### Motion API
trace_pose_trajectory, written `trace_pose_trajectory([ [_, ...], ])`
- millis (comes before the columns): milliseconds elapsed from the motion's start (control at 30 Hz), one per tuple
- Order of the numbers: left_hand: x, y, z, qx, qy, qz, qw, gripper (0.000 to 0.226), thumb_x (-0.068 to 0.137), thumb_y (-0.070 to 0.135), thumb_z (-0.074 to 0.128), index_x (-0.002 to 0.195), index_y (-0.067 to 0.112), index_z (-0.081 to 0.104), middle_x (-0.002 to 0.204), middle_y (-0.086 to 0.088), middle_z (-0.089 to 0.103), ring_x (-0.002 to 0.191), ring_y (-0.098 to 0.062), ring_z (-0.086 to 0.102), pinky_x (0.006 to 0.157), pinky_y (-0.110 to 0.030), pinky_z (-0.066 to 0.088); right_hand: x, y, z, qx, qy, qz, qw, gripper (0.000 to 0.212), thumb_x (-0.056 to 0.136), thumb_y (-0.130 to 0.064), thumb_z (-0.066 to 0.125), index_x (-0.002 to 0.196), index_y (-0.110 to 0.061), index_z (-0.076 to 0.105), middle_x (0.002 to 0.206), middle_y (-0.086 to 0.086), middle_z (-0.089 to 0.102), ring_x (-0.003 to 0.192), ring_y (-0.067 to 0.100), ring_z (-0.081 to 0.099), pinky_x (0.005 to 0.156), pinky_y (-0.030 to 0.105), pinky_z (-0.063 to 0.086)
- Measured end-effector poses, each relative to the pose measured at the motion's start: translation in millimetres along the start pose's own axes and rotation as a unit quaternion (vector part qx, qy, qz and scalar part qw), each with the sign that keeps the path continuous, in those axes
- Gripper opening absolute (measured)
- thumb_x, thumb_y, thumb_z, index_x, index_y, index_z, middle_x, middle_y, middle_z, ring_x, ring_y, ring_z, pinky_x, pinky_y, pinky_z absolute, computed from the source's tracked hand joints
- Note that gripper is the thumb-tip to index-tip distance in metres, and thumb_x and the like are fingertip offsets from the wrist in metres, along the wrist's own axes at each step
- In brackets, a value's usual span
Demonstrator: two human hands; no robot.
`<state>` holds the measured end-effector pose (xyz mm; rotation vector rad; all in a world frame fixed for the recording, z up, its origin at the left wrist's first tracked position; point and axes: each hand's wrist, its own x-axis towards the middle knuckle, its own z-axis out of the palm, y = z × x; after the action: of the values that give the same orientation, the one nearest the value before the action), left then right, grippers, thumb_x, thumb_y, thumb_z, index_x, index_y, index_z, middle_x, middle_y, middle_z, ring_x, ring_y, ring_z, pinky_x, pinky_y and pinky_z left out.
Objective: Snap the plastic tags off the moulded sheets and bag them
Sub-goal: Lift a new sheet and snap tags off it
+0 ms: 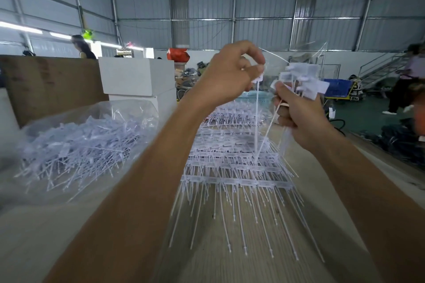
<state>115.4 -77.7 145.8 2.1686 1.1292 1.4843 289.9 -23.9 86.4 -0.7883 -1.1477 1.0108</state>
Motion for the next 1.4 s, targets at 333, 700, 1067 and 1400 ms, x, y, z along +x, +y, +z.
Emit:
trace_pose_trajectory([
  [333,-3.5,-24.1,8.6,0.057,-0.127,-0.084,0.987,0.029,0.097,0.005,0.055,0.119,0.022,0.045,0.084,-0.006,0.069,0.06,-0.009,0.056,0.046,-0.02,0.039,-14.7,5.9,17.5,-0.075,-0.053,-0.058,0.994,0.015,0.099,-0.036,0.064,0.091,-0.023,0.062,0.07,-0.005,0.058,0.049,0.006,0.042,0.043,0.019,0.033],
  [700,-3.0,-24.9,16.4,-0.02,-0.104,-0.082,0.991,0.037,0.091,-0.01,0.062,0.118,0.006,0.043,0.087,-0.029,0.071,0.064,-0.024,0.068,0.06,-0.033,0.06,-18.8,14.0,23.8,-0.144,-0.084,-0.087,0.982,0.032,0.104,-0.039,0.052,0.09,-0.013,0.065,0.059,-0.006,0.059,0.052,0.007,0.053,0.05,0.021,0.042],
  [1067,-0.5,-30.7,21.8,-0.015,-0.097,-0.143,0.985,0.041,0.097,0.048,0.059,0.117,0.012,0.054,0.09,-0.01,0.074,0.072,-0.02,0.076,0.062,-0.034,0.061,-16.1,7.8,23.2,-0.118,0.032,-0.158,0.98,0.021,0.103,-0.037,0.055,0.088,-0.025,0.062,0.053,-0.017,0.052,0.051,0.0,0.044,0.055,0.025,0.035],
  [1400,-7.8,-27.2,31.2,-0.029,-0.242,-0.121,0.962,0.017,0.103,0.023,0.054,0.1,0.008,0.062,0.088,-0.011,0.077,0.078,-0.021,0.074,0.071,-0.034,0.058,-16.6,1.8,29.3,-0.028,0.077,-0.111,0.99,0.033,0.104,-0.034,0.054,0.073,-0.024,0.057,0.064,0.0,0.054,0.064,0.018,0.057,0.066,0.039,0.049],
])
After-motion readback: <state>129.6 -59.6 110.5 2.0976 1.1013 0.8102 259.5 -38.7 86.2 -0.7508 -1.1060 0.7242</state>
